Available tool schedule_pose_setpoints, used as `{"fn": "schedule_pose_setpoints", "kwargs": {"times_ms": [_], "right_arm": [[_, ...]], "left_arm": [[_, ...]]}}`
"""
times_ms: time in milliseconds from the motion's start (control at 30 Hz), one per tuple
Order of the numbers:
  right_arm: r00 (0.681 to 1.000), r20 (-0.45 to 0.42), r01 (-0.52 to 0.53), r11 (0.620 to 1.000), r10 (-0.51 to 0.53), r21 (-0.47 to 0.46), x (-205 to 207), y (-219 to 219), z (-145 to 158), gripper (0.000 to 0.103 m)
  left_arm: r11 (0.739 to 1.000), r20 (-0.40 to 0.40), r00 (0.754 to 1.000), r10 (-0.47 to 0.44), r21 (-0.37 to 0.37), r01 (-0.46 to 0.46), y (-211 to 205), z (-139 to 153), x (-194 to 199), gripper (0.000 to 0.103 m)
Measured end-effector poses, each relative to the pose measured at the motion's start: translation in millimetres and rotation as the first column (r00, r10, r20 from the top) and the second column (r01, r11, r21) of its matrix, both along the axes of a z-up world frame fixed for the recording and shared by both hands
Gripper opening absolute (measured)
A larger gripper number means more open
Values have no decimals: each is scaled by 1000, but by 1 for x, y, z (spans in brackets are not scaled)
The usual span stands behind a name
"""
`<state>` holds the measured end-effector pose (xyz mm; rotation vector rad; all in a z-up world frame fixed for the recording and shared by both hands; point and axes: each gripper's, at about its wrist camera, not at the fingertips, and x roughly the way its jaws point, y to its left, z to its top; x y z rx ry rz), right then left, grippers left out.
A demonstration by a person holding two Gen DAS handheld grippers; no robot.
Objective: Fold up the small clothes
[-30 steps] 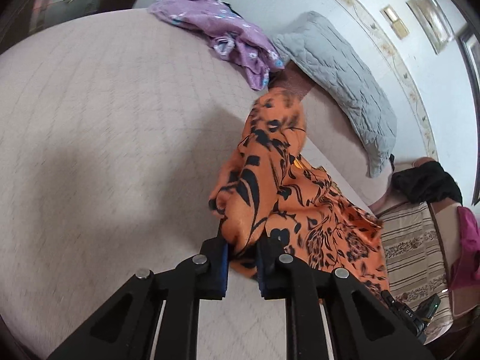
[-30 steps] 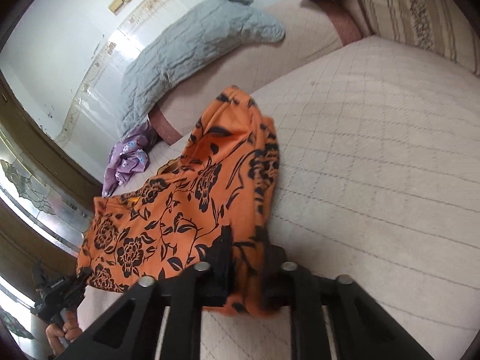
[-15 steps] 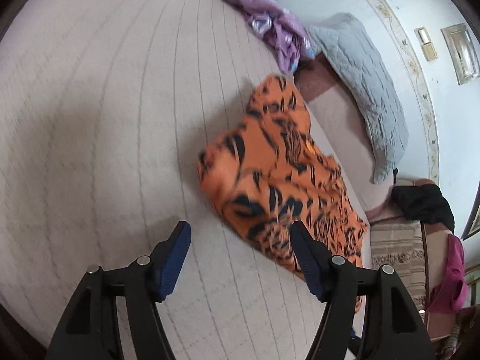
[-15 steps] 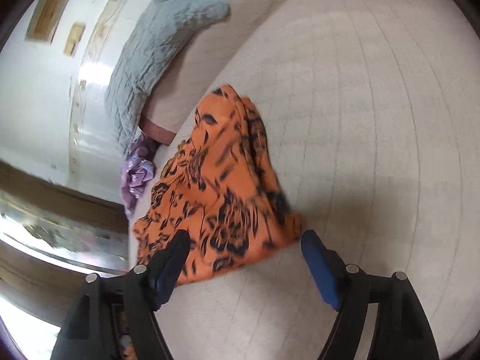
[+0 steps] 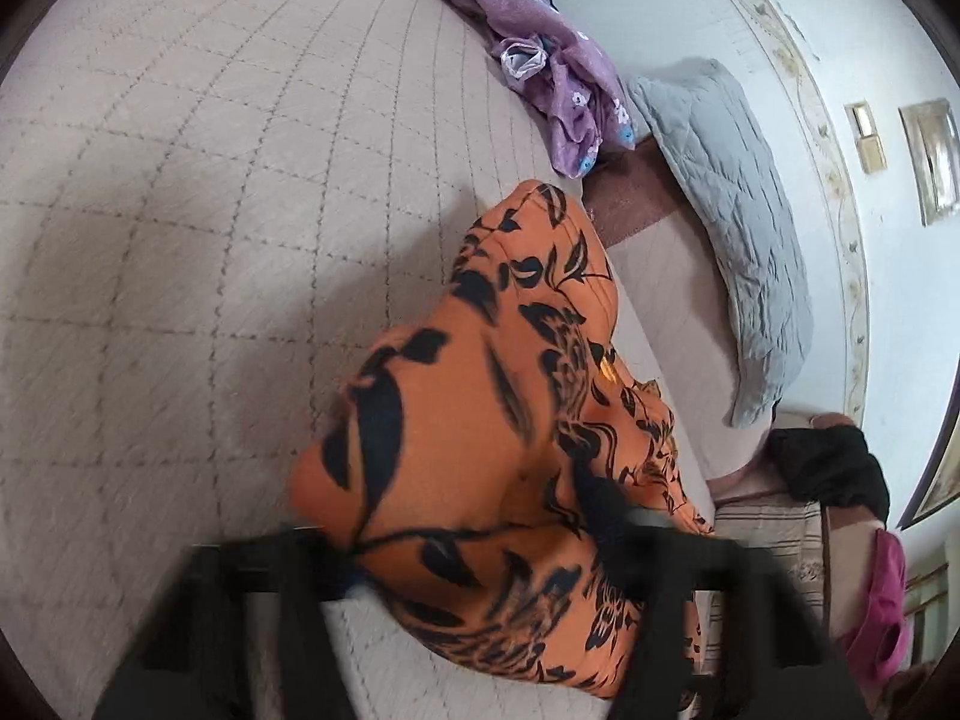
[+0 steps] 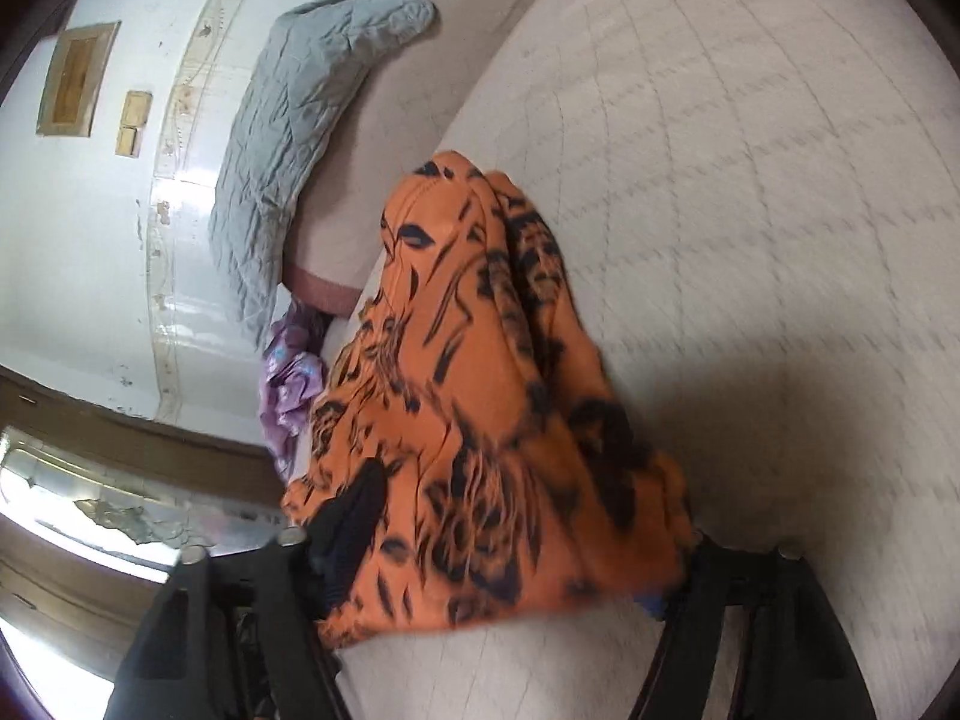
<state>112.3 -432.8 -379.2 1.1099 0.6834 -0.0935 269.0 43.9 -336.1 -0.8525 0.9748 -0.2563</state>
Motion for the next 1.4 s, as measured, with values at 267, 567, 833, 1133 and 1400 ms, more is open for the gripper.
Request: {"fn": "schedule_pose_setpoints", "kwargs": {"times_ms": [267, 567, 833, 1133, 1400], "right_arm": [[999, 51, -8, 979, 19, -203, 1, 18, 42, 16], [999, -15, -31, 994, 30, -102, -55, 16, 44, 19], [994, -108, -19, 998, 25, 52, -51, 3, 9, 28], [996, -61, 58, 993, -65, -102, -58, -2, 40, 30], [973, -7, 222, 948, -230, -226, -80, -28, 66, 30]], "left_arm": [[998, 78, 997, -20, 61, 15, -5, 22, -19, 23], [957, -75, 992, -99, 268, 116, 5, 17, -65, 38], [962, -60, 998, 19, 273, -2, 33, 48, -88, 48], [854, 146, 978, -148, 518, 52, -22, 113, -72, 62], [764, 0, 979, -203, 626, 159, -71, 82, 42, 62]]}}
